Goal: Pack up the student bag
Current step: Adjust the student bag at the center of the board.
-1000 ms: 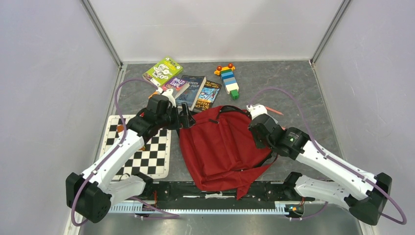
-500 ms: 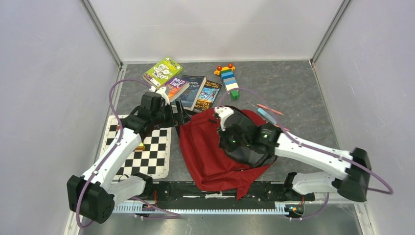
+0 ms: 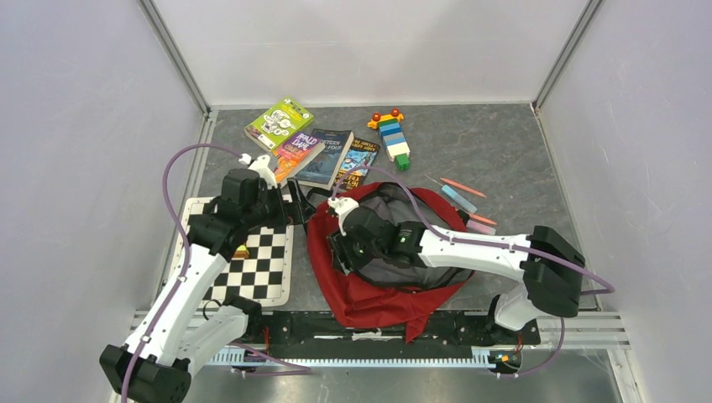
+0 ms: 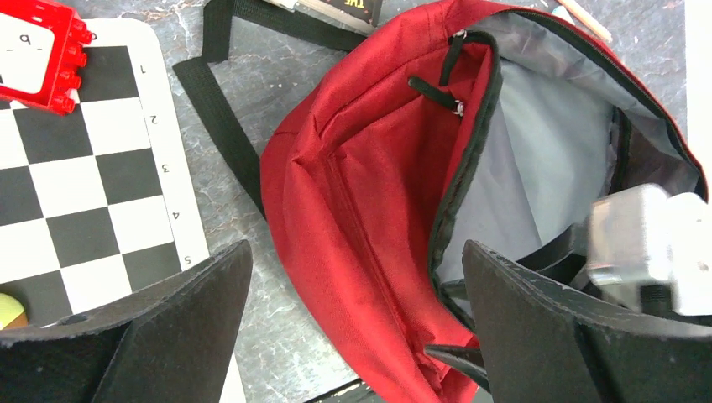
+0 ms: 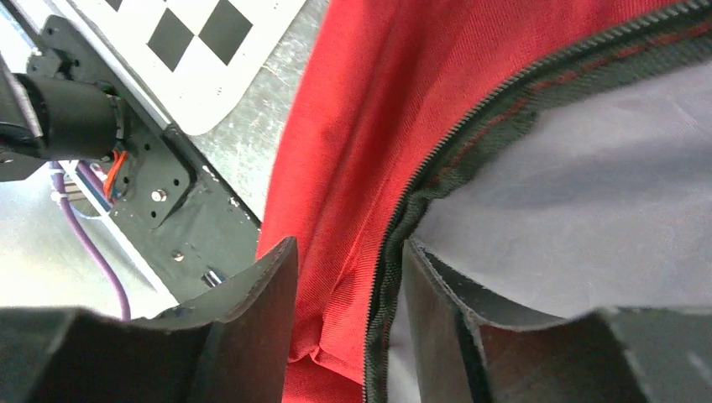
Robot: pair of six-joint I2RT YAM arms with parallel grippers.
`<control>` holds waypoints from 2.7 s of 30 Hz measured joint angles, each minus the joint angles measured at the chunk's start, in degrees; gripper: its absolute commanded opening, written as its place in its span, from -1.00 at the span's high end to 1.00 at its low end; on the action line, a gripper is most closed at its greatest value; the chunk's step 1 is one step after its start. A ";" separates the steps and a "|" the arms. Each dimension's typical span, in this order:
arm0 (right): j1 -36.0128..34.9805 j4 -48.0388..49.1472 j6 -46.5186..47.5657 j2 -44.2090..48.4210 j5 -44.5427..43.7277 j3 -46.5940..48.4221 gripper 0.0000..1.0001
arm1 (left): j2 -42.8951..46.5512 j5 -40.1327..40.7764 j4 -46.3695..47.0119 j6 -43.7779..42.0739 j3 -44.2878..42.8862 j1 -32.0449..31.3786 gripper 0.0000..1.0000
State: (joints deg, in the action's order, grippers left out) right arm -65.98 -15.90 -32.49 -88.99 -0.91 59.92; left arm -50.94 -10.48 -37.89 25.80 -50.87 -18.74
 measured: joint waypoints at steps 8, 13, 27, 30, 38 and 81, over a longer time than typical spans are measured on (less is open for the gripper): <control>-0.28 -4.20 5.09 8.52 -4.13 2.93 -0.70 | 0.94 0.00 -1.38 -0.81 0.00 0.04 -0.99; 1.01 -8.28 7.93 17.73 -8.87 4.07 -0.81 | 0.35 -2.36 0.52 -0.74 0.00 -0.11 -0.99; 17.29 -10.29 13.99 26.38 -4.83 -16.41 -0.78 | -8.90 0.09 14.29 9.31 0.85 -21.81 -0.99; 19.43 -7.72 14.71 27.34 -2.47 -20.41 -0.72 | -12.17 2.45 18.16 13.25 0.87 -26.80 -0.99; 23.10 0.04 13.92 27.06 4.07 -26.75 -0.47 | -18.32 6.80 23.71 22.01 5.05 -31.52 -0.97; 6.32 14.75 1.42 18.78 3.21 -26.71 0.97 | -27.58 17.46 19.71 22.91 4.11 -32.52 -0.86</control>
State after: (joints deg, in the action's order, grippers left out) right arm -59.66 -1.15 -31.07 -70.22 2.31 33.21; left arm -78.52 6.98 -18.17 48.71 -46.76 -51.27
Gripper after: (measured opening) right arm 0.011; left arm 0.994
